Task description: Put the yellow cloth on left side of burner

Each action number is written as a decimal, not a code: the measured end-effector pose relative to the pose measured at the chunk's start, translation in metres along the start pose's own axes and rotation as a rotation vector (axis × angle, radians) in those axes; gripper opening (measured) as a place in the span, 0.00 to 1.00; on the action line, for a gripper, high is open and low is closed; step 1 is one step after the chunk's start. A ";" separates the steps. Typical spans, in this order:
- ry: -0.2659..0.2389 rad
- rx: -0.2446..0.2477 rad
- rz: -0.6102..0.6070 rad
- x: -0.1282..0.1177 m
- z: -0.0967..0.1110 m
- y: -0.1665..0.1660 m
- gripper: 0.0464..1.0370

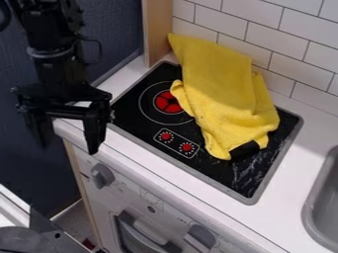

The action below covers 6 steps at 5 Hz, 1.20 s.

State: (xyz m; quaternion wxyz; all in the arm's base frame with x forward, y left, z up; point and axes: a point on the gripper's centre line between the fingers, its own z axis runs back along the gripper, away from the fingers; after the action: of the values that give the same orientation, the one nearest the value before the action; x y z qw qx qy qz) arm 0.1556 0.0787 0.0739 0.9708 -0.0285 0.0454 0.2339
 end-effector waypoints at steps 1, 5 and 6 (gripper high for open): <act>0.021 -0.003 -0.001 -0.001 -0.005 -0.001 0.96; -0.006 -0.003 -0.225 0.140 -0.045 -0.088 0.96; -0.047 -0.009 -0.261 0.145 -0.036 -0.119 0.96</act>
State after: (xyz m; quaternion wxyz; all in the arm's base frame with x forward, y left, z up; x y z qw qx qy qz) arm 0.3354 0.0357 0.0271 0.9936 -0.0330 0.0175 0.1066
